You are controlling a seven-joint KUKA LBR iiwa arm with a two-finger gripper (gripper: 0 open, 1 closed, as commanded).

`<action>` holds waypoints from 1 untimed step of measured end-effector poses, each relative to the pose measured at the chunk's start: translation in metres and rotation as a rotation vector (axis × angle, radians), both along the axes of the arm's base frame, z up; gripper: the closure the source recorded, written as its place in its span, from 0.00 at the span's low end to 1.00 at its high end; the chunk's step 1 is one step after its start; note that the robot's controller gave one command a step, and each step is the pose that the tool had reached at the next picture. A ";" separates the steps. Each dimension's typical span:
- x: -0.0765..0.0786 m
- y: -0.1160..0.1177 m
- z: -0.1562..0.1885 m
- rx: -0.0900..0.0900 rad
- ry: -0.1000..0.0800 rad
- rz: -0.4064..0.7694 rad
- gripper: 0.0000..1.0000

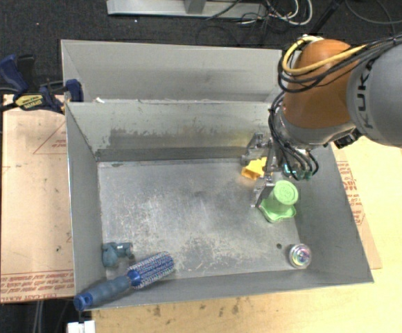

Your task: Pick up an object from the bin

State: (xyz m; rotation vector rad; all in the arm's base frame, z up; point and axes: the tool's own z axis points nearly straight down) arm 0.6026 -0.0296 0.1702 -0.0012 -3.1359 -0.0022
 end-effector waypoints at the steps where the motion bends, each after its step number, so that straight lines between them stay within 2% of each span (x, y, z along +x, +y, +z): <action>1: 0.024 0.044 0.011 0.001 -0.011 0.172 0.00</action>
Offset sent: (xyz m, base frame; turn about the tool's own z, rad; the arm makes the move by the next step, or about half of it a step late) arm 0.0224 0.0412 0.0108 -0.1714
